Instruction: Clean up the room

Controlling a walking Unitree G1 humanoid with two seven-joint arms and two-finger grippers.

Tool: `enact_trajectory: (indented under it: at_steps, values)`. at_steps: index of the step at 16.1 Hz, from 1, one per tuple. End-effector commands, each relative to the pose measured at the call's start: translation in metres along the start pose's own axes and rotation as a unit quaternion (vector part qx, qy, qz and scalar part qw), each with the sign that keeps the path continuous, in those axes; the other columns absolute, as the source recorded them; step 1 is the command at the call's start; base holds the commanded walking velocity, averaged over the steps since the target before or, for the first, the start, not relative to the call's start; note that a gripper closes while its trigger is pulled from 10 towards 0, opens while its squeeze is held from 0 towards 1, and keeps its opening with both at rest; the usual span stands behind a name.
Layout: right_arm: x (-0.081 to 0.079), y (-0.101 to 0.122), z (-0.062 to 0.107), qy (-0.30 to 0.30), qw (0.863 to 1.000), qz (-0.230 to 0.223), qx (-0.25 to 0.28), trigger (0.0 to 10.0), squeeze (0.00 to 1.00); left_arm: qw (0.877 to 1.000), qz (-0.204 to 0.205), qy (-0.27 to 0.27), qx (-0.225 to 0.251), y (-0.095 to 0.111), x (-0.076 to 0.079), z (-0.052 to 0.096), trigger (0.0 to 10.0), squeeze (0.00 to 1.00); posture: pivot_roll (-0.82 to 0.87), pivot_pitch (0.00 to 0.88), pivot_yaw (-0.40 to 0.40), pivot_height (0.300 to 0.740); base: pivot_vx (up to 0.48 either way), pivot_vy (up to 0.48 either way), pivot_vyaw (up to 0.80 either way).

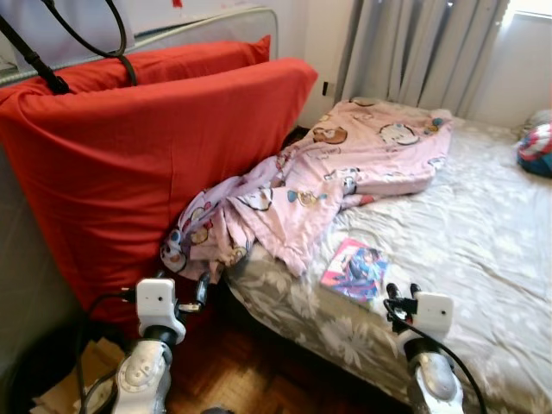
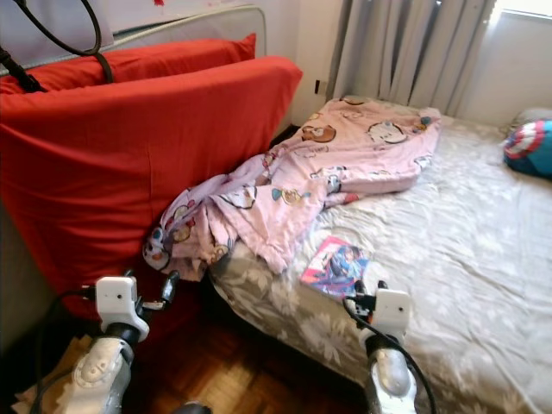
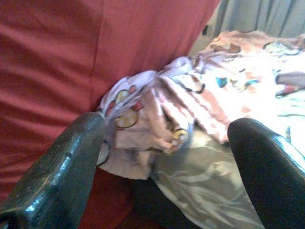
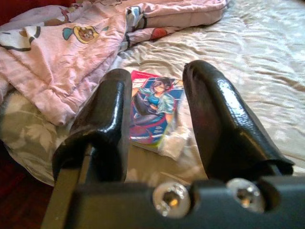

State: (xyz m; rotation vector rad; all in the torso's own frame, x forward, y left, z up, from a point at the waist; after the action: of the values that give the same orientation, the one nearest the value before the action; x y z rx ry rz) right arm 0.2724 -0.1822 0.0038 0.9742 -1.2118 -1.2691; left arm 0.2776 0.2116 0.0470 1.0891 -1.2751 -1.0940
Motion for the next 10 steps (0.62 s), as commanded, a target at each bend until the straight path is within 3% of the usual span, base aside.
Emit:
enact_trajectory:
  at_steps: [1,10]
  values:
    - [-0.005,0.001,0.000,-0.003,1.000,-0.008,0.000,10.0,0.00,1.000,-0.002,0.006,-0.005,0.002,-0.007,0.002,10.0,0.00,0.01,0.000,-0.020,0.658,0.337,0.000,0.00]
    - [-0.003,0.001,0.001,0.006,1.000,0.003,-0.002,10.0,0.00,1.000,0.005,-0.008,-0.024,-0.004,0.004,0.011,10.0,0.00,-0.01,0.000,-0.027,0.658,0.337,0.000,0.00]
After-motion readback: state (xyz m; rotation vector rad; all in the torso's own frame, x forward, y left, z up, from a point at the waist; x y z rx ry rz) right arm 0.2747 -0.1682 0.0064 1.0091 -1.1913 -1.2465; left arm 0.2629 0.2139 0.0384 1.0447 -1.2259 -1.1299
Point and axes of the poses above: a point about 5 cm out from each wrist's last joint towards the gripper, its own z axis pointing back from the gripper into the wrist, its own y axis along the axis of the wrist's last joint, x = y × z, the point moved 1 cm from there along -z, pointing out of the wrist towards the gripper, and after that the axes turned 12 degrees about z, right-handed, at the moved point
